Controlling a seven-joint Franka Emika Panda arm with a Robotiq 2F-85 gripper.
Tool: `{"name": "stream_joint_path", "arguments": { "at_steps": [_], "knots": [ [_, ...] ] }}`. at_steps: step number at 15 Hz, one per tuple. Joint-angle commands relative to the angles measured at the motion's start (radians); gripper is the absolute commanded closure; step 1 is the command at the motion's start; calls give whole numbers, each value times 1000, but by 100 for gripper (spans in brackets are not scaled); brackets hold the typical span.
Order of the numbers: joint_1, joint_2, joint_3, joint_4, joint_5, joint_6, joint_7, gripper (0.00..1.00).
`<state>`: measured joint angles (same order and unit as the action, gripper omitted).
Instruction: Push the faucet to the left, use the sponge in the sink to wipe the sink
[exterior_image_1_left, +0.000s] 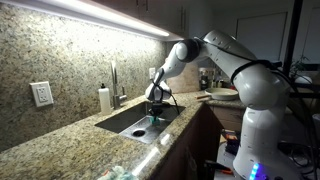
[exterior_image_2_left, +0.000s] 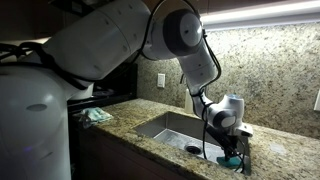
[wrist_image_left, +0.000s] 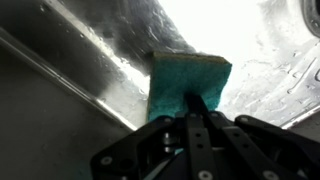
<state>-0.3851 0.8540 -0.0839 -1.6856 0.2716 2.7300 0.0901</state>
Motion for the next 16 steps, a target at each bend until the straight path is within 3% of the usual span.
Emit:
{"name": "stream_joint_path", "arguments": {
  "at_steps": [1,8,16],
  "knots": [
    [-3,55,23,72,14,-2,-6,100],
    [-10,115,26,133,16,-32,0,100],
    [-26,175,120,263,33,-9,-46,100]
  ]
}}
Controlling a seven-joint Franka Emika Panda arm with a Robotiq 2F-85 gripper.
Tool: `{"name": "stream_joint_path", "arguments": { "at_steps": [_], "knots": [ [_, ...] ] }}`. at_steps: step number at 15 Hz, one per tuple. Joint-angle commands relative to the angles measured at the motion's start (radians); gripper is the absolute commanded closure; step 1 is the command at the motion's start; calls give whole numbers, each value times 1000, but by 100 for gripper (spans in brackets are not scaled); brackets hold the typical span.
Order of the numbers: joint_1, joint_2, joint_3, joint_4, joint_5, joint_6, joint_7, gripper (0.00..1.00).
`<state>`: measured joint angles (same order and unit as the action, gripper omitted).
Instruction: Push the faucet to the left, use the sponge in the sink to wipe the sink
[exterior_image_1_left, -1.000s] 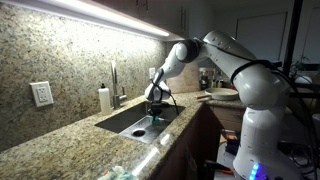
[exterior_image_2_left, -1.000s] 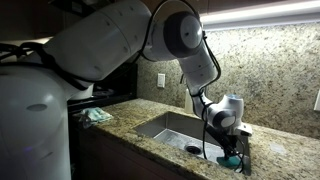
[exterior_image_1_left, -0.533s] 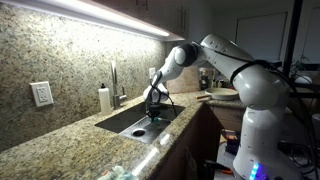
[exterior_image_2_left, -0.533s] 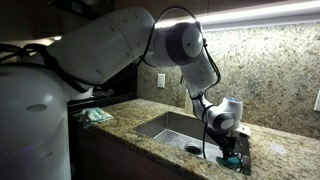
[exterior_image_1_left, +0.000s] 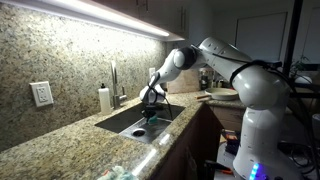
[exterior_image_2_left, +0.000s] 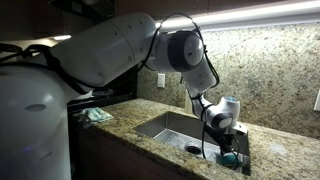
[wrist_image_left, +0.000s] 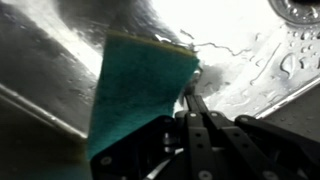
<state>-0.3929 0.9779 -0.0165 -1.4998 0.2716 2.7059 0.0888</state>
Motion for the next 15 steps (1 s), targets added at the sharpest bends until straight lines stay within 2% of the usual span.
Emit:
{"name": "stream_joint_path", "arguments": {
  "at_steps": [1,5,11,15],
  "knots": [
    [-16,62,64,99,31,16,-49,100],
    [-16,54,79,110,24,32,-55,100],
    [-17,-97,46,-80,20,167,-35,100],
    [-37,-175,37,-214,31,183,-30,100]
  ]
}}
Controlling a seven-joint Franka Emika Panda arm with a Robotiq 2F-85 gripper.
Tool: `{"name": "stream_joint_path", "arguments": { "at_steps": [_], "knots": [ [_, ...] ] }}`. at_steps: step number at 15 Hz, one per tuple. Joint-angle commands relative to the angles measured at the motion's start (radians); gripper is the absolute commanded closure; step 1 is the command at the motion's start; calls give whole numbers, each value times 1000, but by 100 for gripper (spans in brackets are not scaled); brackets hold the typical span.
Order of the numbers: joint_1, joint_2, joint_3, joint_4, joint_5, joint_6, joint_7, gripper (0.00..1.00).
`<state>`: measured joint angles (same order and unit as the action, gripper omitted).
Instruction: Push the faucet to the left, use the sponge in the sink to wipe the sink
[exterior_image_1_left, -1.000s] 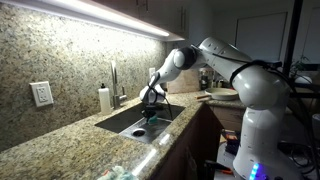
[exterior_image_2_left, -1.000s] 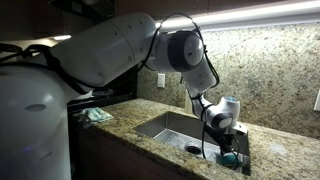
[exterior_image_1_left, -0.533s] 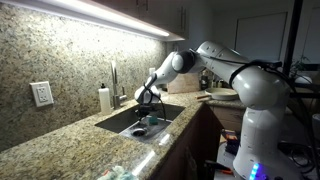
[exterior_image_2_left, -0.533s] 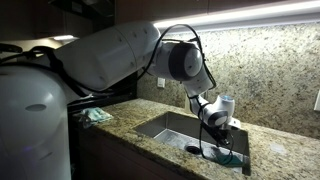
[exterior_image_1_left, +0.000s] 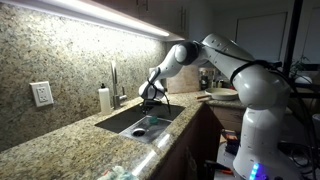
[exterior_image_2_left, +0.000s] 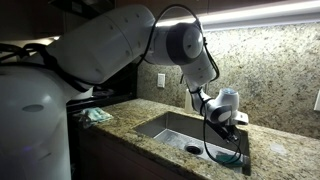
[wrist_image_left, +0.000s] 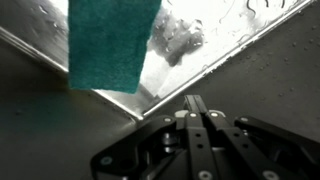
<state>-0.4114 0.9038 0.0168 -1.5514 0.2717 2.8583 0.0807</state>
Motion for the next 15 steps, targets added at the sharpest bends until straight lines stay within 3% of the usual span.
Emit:
{"name": "stream_joint_path", "arguments": {
  "at_steps": [1,8,15],
  "knots": [
    [-24,-117,2,-196,34,26,-20,100],
    [-33,-183,-54,-359,57,2,12,100],
    [-29,-139,-94,-332,58,-33,38,100]
  ]
}}
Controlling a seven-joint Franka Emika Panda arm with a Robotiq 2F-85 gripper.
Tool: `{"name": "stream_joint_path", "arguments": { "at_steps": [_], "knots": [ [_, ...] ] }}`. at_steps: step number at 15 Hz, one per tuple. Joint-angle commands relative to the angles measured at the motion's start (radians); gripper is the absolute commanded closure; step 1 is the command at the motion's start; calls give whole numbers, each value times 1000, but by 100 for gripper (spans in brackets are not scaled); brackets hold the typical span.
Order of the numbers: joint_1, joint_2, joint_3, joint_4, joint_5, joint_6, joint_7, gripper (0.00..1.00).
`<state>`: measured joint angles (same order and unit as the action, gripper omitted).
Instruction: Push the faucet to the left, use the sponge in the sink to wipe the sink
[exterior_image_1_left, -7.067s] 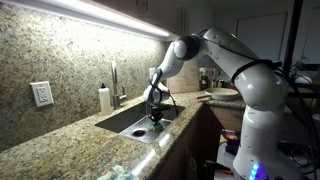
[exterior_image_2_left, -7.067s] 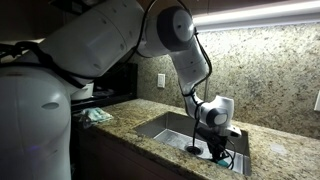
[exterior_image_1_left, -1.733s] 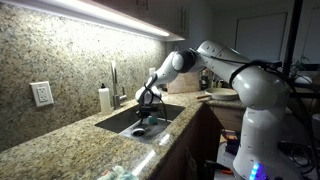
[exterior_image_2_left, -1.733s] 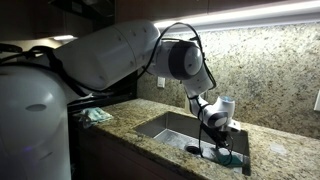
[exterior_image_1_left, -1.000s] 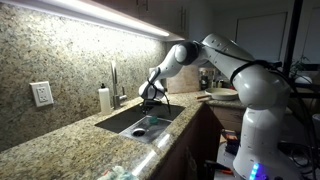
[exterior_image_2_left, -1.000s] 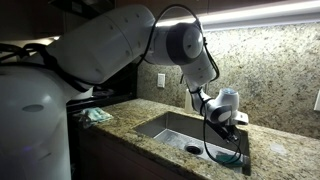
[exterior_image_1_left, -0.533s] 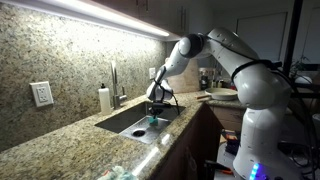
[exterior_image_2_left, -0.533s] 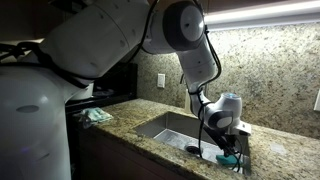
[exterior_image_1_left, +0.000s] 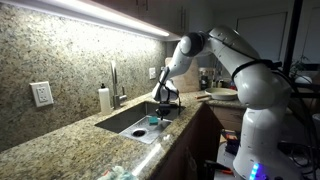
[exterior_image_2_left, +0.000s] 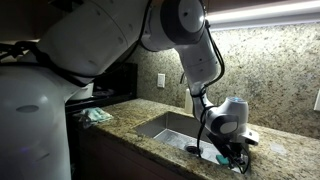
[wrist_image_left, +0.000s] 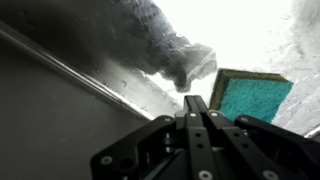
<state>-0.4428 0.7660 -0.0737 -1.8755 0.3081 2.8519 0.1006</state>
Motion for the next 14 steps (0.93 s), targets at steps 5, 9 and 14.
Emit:
{"name": "stream_joint_path", "arguments": {
  "at_steps": [5,9,14],
  "knots": [
    [3,57,7,55,27,-68,24,100],
    [19,99,4,125,22,-71,33,100],
    [38,128,11,213,17,-67,34,100]
  ]
}}
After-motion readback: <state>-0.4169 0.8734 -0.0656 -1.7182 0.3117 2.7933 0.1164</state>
